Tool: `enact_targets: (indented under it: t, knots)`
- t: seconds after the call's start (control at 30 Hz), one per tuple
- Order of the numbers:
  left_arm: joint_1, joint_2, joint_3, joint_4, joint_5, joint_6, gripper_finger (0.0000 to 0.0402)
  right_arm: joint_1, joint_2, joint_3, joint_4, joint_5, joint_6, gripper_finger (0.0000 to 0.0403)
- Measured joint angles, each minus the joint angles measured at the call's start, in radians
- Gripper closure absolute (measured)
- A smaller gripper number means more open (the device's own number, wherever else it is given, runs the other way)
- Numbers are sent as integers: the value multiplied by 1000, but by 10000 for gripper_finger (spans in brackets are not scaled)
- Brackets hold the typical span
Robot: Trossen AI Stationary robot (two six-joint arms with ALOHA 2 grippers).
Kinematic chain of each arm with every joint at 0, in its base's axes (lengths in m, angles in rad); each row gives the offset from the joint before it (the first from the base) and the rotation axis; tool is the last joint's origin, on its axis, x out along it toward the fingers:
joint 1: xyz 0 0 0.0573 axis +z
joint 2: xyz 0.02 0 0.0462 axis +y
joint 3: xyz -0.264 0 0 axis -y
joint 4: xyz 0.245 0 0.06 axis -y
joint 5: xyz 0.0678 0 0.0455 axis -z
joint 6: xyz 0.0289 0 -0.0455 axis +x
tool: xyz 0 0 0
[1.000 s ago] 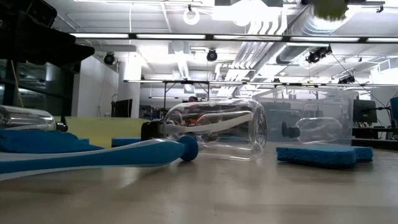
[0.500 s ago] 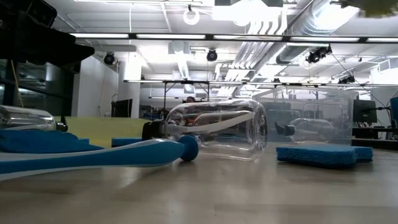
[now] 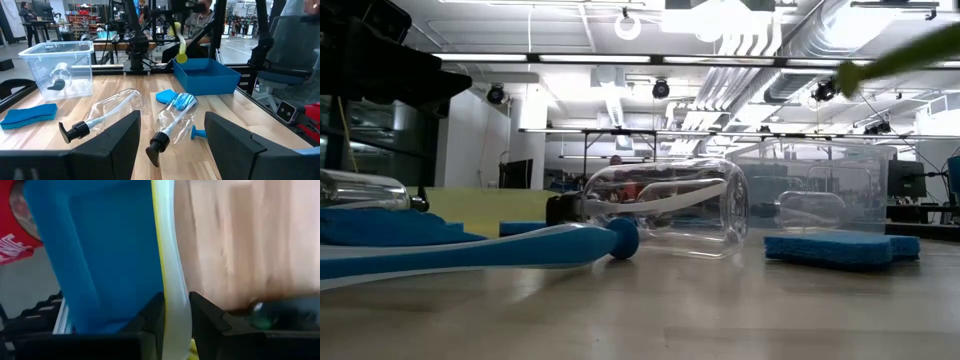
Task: Pick & Place Kitchen Sink Supplies
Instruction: Put the yellow dish brush into the blue bin
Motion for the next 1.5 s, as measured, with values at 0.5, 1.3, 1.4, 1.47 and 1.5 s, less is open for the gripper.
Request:
enact_targets:
  t: [0.5, 1.3, 1.4, 1.47, 1.5]
  knots:
    - [0, 0, 0, 0, 0, 0, 186, 267, 103, 0, 72, -12, 117, 342]
    - [0, 0, 0, 0, 0, 0, 186, 299, 105, -193, 256, 98, -188, 342]
    - [0, 0, 0, 0, 0, 0, 186, 316, 105, -212, 258, 90, -187, 342]
    - [0, 0, 0, 0, 0, 0, 186, 325, 105, -225, 261, 95, -187, 342]
    - [0, 0, 0, 0, 0, 0, 186, 330, 105, -227, 263, 102, -187, 342]
